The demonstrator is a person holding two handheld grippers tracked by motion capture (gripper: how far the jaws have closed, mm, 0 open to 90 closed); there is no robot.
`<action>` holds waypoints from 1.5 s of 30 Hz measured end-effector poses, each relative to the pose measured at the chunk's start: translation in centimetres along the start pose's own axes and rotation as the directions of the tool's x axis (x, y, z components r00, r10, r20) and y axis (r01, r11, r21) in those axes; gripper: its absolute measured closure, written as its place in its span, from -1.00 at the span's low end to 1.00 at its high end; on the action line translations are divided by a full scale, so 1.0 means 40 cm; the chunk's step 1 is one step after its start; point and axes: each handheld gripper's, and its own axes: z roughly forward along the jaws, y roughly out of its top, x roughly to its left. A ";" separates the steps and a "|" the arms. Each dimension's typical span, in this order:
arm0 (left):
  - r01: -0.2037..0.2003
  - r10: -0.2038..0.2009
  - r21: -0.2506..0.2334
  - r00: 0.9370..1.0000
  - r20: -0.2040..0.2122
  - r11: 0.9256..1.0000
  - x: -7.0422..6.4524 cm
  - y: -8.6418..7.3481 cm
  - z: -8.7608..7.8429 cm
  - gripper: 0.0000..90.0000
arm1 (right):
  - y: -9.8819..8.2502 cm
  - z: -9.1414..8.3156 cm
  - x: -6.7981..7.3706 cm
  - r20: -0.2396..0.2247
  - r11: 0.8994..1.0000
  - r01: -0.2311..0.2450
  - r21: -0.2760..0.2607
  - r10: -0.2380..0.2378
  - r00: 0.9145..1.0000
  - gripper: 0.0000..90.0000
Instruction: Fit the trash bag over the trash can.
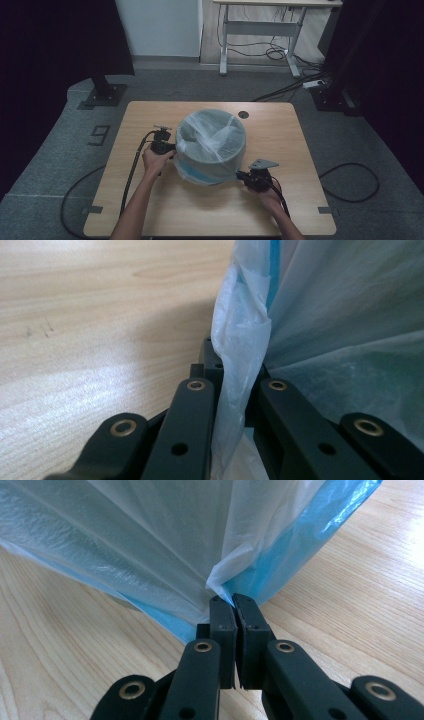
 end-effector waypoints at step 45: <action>-0.145 0.127 -0.349 0.989 -0.074 0.926 -0.101 0.023 -0.271 -0.08 | -0.020 -0.118 -0.014 -0.052 0.982 -0.007 -0.190 -0.003 0.999 -0.24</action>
